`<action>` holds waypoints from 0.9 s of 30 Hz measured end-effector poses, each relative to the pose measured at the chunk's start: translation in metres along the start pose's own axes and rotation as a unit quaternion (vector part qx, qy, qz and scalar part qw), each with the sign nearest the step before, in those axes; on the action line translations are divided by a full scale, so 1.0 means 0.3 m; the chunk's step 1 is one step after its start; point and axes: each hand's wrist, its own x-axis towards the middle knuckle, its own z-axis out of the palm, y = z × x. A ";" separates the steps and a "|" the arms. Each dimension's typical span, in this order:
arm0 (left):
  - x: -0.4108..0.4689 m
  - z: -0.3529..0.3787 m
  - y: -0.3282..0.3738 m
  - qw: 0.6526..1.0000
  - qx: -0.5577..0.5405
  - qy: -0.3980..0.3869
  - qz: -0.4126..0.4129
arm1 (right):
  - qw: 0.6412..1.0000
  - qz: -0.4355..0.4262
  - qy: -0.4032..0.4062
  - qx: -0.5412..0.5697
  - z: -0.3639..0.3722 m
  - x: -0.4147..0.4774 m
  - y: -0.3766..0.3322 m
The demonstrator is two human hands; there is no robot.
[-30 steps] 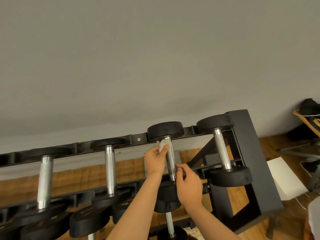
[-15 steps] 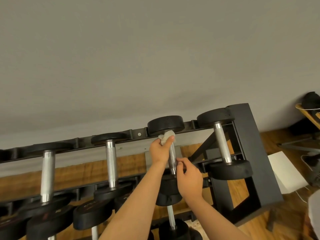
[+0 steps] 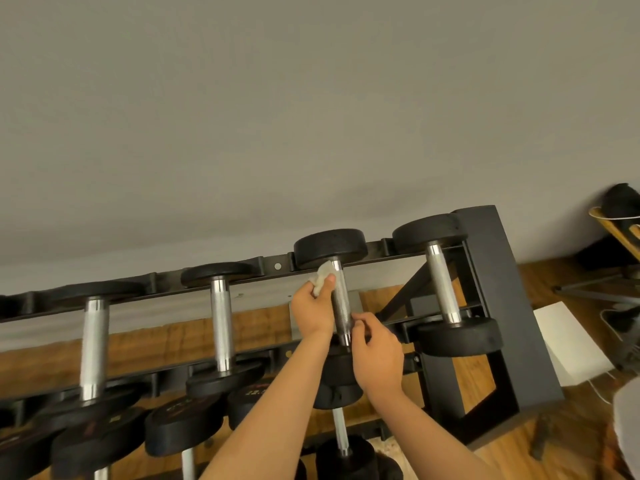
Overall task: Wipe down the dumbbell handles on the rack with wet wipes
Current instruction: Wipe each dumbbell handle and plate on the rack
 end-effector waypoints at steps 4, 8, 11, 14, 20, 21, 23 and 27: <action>0.043 0.052 0.073 0.997 -0.051 -0.007 -0.049 | 1.000 -0.003 0.004 0.009 0.000 -0.001 0.001; 0.029 0.036 0.038 0.996 -0.074 0.023 -0.041 | 1.000 -0.001 -0.003 0.006 -0.001 0.000 0.001; 0.046 0.025 0.044 0.996 -0.069 -0.016 -0.045 | 1.000 -0.002 -0.001 0.001 -0.001 0.000 0.000; 0.061 0.034 0.073 0.996 -0.030 -0.061 -0.055 | 1.000 -0.004 -0.001 -0.003 -0.003 0.000 -0.002; 0.051 -0.014 0.031 0.998 0.022 -0.049 0.011 | 1.000 -0.007 0.003 -0.004 0.002 0.001 -0.001; 0.053 -0.017 0.034 0.998 0.026 -0.047 0.013 | 1.000 -0.008 0.004 -0.003 0.002 0.002 0.001; 0.051 -0.016 0.042 0.998 0.026 -0.047 0.017 | 1.000 -0.008 0.005 -0.003 0.002 0.001 0.001; 0.027 -0.002 0.044 0.997 0.061 -0.031 0.042 | 1.000 -0.007 0.003 -0.004 0.004 0.000 -0.002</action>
